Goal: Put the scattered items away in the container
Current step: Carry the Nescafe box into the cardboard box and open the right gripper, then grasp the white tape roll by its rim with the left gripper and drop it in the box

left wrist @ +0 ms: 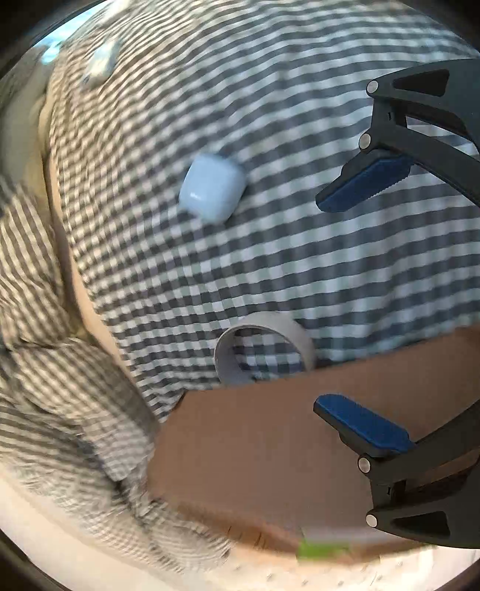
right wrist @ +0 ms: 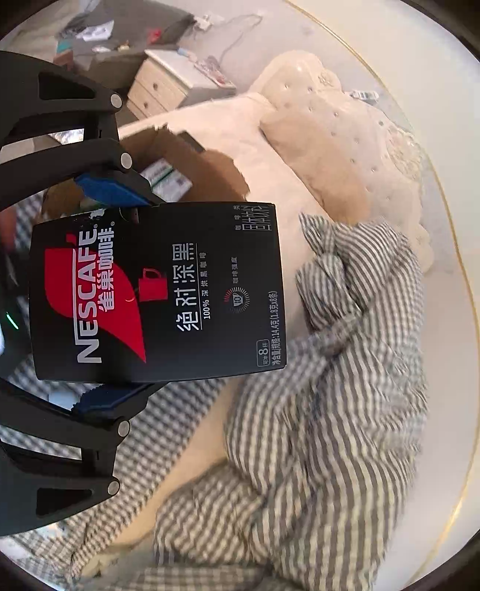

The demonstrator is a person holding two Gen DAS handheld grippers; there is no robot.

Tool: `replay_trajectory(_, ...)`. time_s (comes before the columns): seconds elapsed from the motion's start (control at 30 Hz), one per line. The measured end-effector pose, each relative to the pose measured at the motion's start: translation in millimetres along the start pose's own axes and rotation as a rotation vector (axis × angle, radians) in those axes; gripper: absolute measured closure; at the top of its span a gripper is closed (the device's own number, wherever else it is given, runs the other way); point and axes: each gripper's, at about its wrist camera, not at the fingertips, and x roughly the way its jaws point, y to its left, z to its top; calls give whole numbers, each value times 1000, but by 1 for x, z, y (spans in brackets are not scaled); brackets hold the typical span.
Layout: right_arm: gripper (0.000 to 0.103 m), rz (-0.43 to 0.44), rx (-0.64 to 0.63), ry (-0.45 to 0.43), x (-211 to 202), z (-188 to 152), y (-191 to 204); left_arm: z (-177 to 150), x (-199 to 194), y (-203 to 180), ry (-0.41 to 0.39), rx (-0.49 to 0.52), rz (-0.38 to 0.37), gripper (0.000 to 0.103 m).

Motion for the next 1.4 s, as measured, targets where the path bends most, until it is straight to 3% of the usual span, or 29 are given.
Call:
replay_trajectory(0.17,24,61,3,111,57,-2,17,17,19,5,-41,-14,-41,2)
replay_trajectory(0.43,24,63,-52,198,119,0,49,26,47,6,-1,-51,-82,2)
replay_trajectory(0.63,23,-13,-103,247,135,-5,60,23,67,12,55,-107,-166,4)
replay_trajectory(0.73,23,-2,-92,237,127,-7,55,21,68,14,62,-130,-198,9)
replay_trajectory(0.83,23,5,-86,219,117,-7,52,19,67,16,63,-159,-228,21)
replay_trajectory(0.97,23,11,-70,193,98,-12,45,17,62,24,56,-199,-208,69)
replay_trajectory(1.07,23,14,-34,154,77,-16,32,17,62,38,68,-250,-191,89)
replay_trajectory(1.2,23,8,30,90,44,-22,6,18,54,52,58,-298,-180,92)
replay_trajectory(1.4,23,-65,146,-1,-19,-47,-53,18,39,42,60,-304,-194,96)
